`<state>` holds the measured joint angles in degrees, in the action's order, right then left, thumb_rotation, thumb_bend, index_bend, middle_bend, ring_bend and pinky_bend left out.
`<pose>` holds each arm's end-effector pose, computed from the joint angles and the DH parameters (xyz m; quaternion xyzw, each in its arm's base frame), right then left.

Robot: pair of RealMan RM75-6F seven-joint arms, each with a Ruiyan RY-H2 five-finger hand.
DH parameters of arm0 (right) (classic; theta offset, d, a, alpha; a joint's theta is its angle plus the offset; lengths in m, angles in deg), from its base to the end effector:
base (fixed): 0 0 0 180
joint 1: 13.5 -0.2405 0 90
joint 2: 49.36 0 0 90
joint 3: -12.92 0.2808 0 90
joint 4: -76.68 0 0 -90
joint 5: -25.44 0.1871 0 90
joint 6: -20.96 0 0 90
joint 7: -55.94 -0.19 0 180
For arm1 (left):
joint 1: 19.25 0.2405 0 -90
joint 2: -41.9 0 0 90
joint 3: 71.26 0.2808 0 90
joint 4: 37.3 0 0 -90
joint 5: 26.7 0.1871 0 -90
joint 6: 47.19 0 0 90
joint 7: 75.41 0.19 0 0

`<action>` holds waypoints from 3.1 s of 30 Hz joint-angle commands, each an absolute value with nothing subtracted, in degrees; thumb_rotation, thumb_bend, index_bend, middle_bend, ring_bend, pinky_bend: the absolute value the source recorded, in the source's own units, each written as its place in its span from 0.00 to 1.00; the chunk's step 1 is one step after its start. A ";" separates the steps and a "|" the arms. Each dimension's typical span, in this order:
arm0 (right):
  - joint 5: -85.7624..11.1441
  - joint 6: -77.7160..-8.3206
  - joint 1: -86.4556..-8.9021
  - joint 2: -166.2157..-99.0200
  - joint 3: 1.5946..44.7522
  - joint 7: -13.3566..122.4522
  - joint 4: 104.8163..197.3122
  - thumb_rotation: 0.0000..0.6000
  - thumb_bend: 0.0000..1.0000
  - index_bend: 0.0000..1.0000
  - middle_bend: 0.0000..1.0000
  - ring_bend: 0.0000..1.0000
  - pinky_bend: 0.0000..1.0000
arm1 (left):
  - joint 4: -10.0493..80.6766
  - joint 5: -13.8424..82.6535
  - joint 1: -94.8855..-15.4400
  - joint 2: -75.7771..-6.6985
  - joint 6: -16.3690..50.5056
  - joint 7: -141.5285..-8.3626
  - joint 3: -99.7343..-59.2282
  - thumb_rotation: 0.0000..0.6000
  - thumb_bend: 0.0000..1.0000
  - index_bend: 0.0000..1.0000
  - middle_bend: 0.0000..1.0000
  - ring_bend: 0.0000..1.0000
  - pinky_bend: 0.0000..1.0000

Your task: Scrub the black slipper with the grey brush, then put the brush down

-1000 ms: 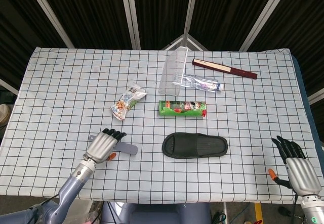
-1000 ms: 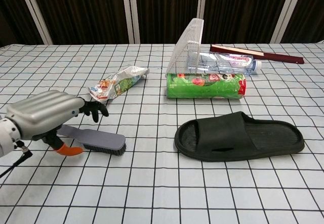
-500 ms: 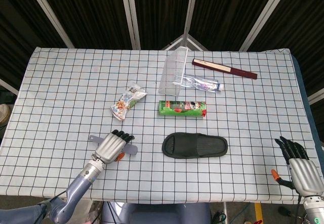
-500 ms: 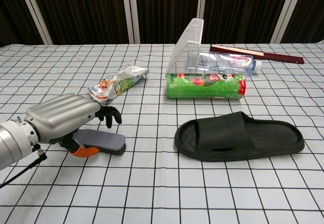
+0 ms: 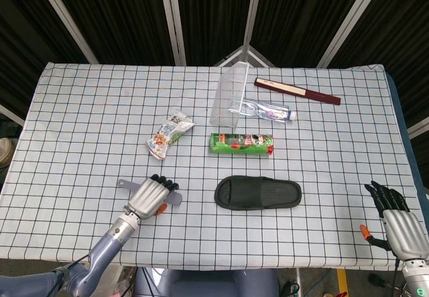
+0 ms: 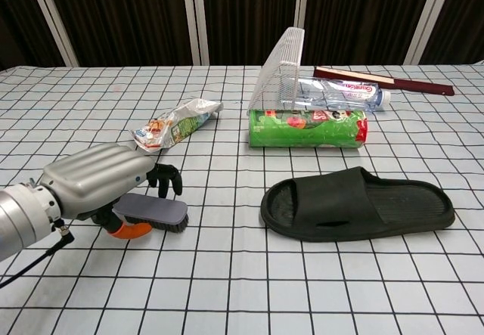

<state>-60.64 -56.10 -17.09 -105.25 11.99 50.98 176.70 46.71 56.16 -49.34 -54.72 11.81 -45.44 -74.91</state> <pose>-0.3274 -0.2019 0.1910 0.6069 -0.4763 0.3397 0.5380 -0.1674 0.3041 -0.0662 -0.8080 -0.2791 -0.3486 0.3844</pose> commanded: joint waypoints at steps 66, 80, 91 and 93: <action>-54.69 -39.33 -27.93 -124.87 12.65 83.66 183.25 1.00 0.54 0.00 0.00 0.00 0.00 | 48.36 21.91 -69.36 -51.54 -2.24 -43.41 -90.11 1.00 0.55 0.47 0.53 0.46 0.46; -50.32 -38.56 -30.30 -128.81 12.62 88.28 184.49 1.00 0.54 0.00 0.00 0.00 0.00 | 44.14 16.00 -76.57 -54.87 -5.52 -45.57 -90.31 1.00 0.54 0.47 0.53 0.46 0.46; -49.19 -38.35 -31.35 -129.68 11.87 88.19 184.39 1.00 0.54 0.00 0.00 0.00 0.00 | 41.03 12.90 -81.36 -58.65 -6.87 -46.49 -89.60 1.00 0.55 0.47 0.53 0.46 0.46; -48.88 -38.16 -31.52 -129.82 11.80 87.85 183.92 1.00 0.54 0.00 0.00 0.00 0.00 | 40.73 12.34 -82.02 -59.19 -6.96 -46.54 -89.42 1.00 0.55 0.47 0.53 0.46 0.46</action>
